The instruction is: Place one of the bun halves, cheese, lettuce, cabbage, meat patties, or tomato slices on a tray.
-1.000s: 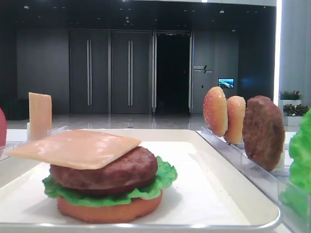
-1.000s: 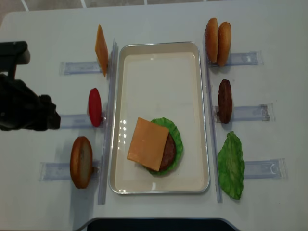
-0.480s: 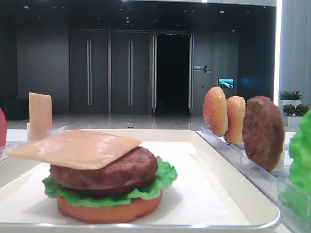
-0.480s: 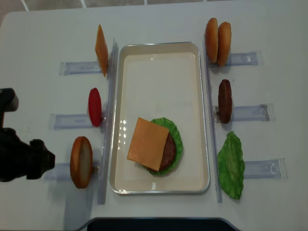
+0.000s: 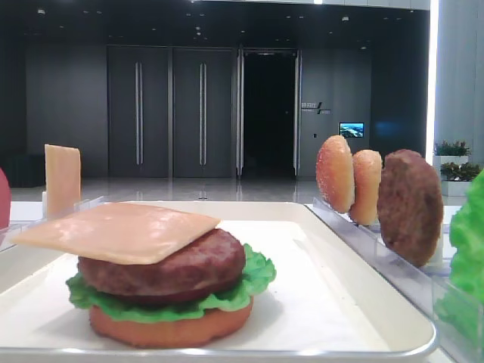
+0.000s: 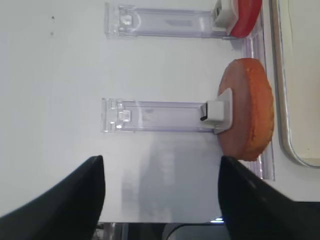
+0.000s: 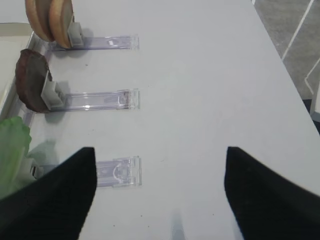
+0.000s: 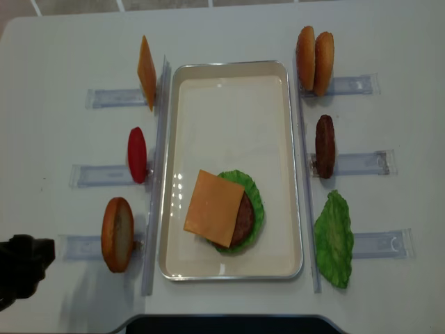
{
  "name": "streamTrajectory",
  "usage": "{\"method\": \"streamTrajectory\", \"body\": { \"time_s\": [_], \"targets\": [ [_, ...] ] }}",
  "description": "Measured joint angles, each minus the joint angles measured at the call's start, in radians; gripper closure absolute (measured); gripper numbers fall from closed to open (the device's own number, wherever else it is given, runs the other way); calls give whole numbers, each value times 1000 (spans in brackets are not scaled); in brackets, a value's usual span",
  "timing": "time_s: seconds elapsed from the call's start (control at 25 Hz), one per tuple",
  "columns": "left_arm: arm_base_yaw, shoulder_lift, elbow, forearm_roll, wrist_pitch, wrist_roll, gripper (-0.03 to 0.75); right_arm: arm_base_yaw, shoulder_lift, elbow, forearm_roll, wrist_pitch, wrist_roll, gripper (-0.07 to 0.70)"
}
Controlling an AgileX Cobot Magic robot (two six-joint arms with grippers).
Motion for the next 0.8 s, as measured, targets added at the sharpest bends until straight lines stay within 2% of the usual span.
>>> {"method": "streamTrajectory", "body": {
  "time_s": [0.2,0.8],
  "targets": [
    [0,-122,22,38,44,-6,178,0,0,0,0,0,0,97],
    [0,-462,24,44,69,-9,180,0,0,0,0,0,0,97]
  ]
}}
